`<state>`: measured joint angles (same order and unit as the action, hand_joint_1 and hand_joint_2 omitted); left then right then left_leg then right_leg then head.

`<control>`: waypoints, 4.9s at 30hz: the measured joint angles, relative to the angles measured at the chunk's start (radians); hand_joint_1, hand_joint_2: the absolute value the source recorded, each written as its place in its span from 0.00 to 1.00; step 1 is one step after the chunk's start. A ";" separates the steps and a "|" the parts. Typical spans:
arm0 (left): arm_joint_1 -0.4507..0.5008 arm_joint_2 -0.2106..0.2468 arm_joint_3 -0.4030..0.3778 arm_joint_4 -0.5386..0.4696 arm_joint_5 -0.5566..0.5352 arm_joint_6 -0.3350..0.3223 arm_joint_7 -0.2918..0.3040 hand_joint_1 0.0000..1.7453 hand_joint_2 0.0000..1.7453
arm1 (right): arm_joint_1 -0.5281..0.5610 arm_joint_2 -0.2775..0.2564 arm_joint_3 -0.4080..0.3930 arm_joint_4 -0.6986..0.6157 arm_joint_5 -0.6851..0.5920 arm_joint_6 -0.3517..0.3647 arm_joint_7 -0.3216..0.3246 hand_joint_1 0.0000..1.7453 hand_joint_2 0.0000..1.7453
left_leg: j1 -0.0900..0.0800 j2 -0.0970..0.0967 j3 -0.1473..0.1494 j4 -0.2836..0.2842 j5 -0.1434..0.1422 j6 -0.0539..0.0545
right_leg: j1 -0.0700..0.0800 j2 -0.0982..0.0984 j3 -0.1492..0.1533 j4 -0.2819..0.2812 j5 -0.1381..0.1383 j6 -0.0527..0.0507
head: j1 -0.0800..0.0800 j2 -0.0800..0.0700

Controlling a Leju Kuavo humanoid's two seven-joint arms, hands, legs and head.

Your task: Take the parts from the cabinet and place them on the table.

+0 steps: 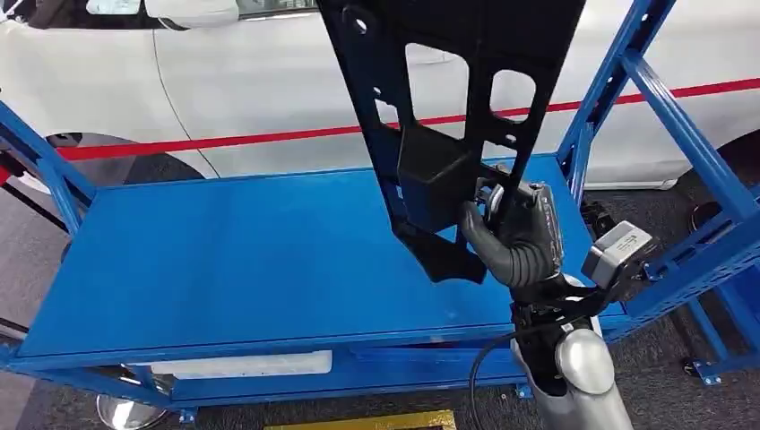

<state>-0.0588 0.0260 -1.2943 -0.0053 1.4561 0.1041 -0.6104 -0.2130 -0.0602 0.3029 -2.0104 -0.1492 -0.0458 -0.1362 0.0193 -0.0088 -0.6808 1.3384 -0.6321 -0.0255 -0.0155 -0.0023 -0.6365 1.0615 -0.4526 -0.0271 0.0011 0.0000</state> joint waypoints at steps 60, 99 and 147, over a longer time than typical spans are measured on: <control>0.028 0.032 -0.087 0.003 0.012 -0.014 0.024 0.00 1.00 | 0.238 -0.037 -0.084 -0.124 0.041 -0.055 -0.005 1.00 1.00 | -0.009 0.013 -0.037 -0.018 0.030 -0.009 | -0.001 -0.003 0.037 -0.015 -0.013 -0.004 | -0.006 0.000; 0.027 0.058 -0.088 0.005 0.021 -0.013 0.024 0.00 1.00 | 0.428 -0.019 -0.192 -0.231 0.043 -0.091 -0.033 1.00 1.00 | -0.037 0.014 0.228 -0.362 0.106 0.055 | -0.002 -0.008 -0.012 -0.030 0.067 0.021 | -0.013 0.000; -0.015 -0.018 -0.177 0.005 0.013 0.010 0.054 0.00 1.00 | 0.476 -0.022 -0.165 -0.301 0.114 -0.137 0.050 1.00 1.00 | -0.029 0.010 0.033 -0.304 0.222 0.011 | 0.001 -0.008 0.120 -0.048 -0.057 0.006 | 0.006 0.000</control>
<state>-0.0740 0.0084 -1.4710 0.0000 1.4691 0.1137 -0.5566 0.2627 -0.0824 0.1381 -2.3118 -0.0355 -0.1831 -0.0862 -0.0093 0.0010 -0.6481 1.0342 -0.4104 -0.0142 -0.0147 -0.0107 -0.5167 1.0133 -0.5092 -0.0213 0.0073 0.0000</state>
